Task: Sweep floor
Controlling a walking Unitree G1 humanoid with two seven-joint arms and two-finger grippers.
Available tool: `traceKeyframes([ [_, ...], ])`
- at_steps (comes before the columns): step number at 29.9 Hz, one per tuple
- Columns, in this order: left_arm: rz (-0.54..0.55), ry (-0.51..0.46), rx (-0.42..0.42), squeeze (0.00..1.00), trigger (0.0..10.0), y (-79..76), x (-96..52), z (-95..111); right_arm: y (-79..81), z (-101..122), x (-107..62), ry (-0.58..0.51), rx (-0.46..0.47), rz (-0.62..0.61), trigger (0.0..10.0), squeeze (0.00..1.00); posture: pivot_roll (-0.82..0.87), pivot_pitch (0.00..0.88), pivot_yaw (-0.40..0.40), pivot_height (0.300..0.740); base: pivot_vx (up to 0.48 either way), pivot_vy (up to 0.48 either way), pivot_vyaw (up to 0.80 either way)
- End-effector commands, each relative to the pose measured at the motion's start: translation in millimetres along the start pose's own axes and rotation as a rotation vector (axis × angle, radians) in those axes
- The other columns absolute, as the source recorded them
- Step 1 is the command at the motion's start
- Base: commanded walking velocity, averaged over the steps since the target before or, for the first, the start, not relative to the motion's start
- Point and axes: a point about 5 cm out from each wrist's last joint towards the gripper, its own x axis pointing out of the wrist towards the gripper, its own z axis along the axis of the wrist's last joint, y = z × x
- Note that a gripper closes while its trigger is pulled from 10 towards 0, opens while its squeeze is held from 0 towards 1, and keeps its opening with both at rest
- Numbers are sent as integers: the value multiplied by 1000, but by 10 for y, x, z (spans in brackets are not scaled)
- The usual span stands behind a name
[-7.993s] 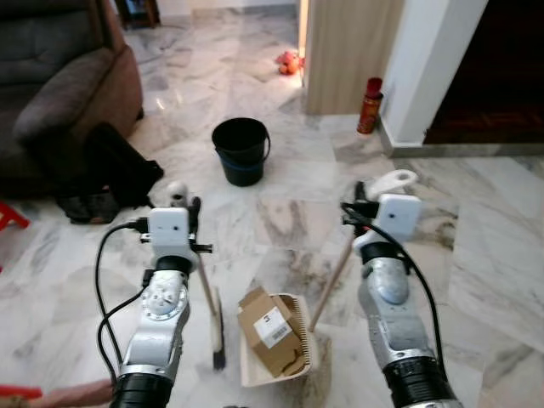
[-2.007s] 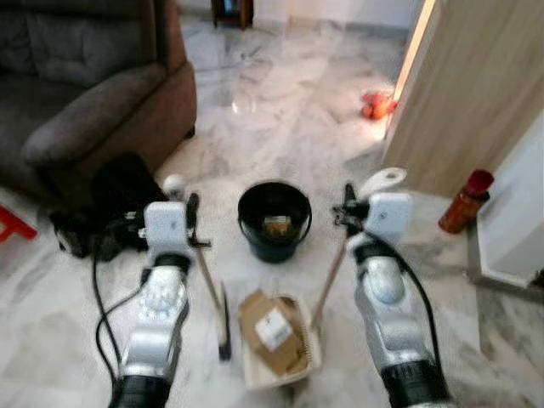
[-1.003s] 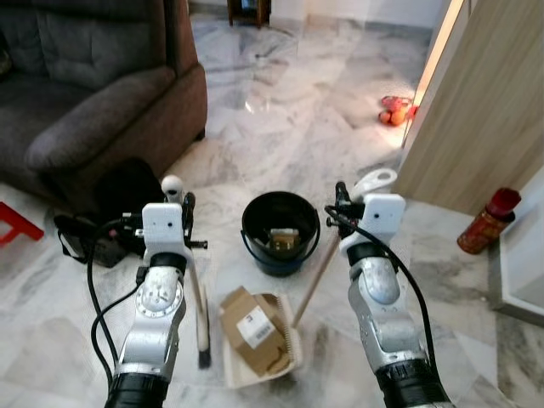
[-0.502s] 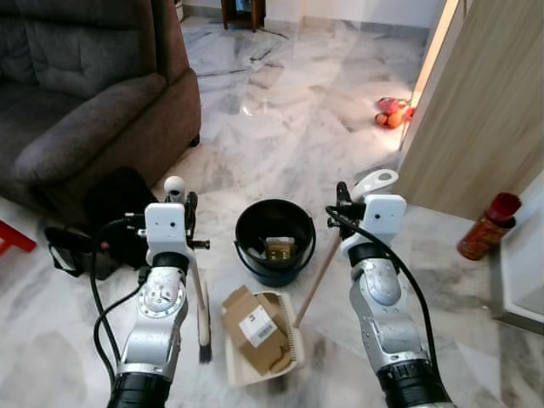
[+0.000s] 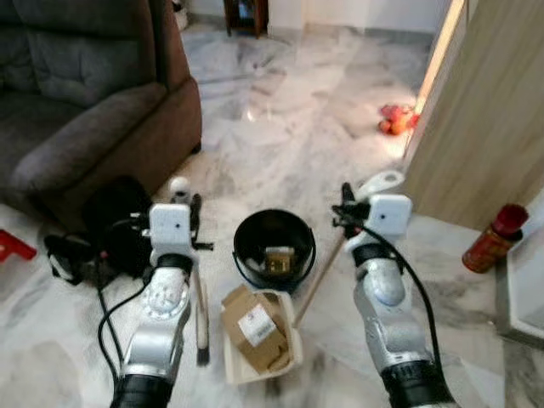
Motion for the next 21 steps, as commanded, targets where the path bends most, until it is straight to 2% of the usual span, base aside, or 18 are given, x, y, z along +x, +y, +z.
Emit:
traceKeyframes([
  [1,22,-47,21,0,10000,146,-74,49,57,121,34,-55,5,16,10000,0,101,97,47,740,0,0,0],
  [4,16,-42,91,0,10000,256,-190,-15,50,131,34,-58,6,15,10000,0,106,104,45,740,0,0,0],
  [5,20,-17,131,0,10000,342,-285,-91,31,148,38,-63,6,11,10000,0,109,105,44,740,0,0,0],
  [9,47,26,159,0,10000,463,-397,-184,-15,185,47,-74,7,2,10000,0,108,108,44,740,0,0,0],
  [11,82,66,194,0,10000,615,-550,-276,-98,216,53,-78,24,-20,10000,0,107,108,42,740,0,0,0],
  [14,98,98,218,0,10000,693,-648,-349,-143,252,58,-86,26,-29,10000,0,109,110,40,740,0,0,0],
  [21,104,103,219,0,10000,682,-653,-370,-108,509,109,-167,61,-13,10000,0,110,112,38,740,0,0,0],
])
